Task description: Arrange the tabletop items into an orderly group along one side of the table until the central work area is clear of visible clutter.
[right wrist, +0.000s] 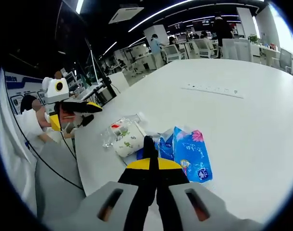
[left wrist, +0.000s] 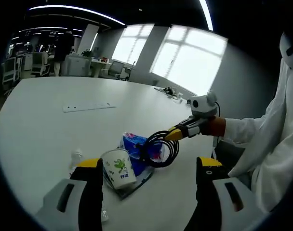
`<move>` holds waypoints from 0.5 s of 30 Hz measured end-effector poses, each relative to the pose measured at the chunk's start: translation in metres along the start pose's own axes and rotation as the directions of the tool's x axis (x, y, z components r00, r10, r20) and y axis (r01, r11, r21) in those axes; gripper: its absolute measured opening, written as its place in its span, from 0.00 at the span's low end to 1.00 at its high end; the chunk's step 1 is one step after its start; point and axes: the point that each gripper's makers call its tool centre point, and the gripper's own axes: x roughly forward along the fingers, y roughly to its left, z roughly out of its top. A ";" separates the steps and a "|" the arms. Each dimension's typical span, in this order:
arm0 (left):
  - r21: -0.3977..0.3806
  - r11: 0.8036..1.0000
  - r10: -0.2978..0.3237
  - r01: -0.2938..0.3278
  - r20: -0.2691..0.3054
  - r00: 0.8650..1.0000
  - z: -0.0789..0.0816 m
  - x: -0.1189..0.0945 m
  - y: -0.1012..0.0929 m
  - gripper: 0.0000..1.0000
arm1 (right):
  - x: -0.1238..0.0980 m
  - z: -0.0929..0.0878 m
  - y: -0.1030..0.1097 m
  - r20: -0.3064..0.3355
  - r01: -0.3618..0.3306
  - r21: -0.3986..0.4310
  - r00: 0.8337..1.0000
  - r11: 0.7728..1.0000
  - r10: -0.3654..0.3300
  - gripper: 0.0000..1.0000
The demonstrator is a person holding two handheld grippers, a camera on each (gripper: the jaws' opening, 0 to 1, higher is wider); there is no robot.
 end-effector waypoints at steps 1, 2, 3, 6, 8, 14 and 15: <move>0.001 1.000 -0.001 0.001 0.000 1.000 0.000 0.001 -0.001 0.81 | -0.003 0.002 0.002 0.007 -0.002 -0.002 1.000 1.000 0.002 0.00; 0.003 1.000 -0.004 0.004 0.001 1.000 0.001 0.002 -0.002 0.81 | -0.005 0.004 0.002 0.011 -0.002 -0.005 1.000 1.000 0.002 0.00; 0.004 1.000 -0.005 0.005 0.001 1.000 0.002 0.003 -0.003 0.81 | -0.008 0.006 0.003 0.018 -0.002 -0.008 1.000 1.000 0.002 0.00; 0.009 1.000 -0.009 0.009 0.005 1.000 0.005 0.008 -0.006 0.81 | -0.017 0.017 0.008 0.058 -0.008 -0.004 0.998 1.000 0.008 0.00; 0.012 1.000 -0.010 0.010 0.009 1.000 0.008 0.010 -0.008 0.81 | -0.022 0.025 0.010 0.086 -0.013 0.005 0.996 1.000 0.012 0.00; 0.026 0.999 -0.026 0.026 0.024 0.999 0.018 0.020 -0.015 0.79 | -0.042 0.049 0.018 0.163 -0.013 -0.003 0.987 1.000 0.013 0.00; 0.027 0.999 -0.029 0.028 0.025 0.999 0.019 0.022 -0.016 0.79 | -0.045 0.054 0.020 0.178 -0.012 -0.005 0.984 1.000 0.012 0.00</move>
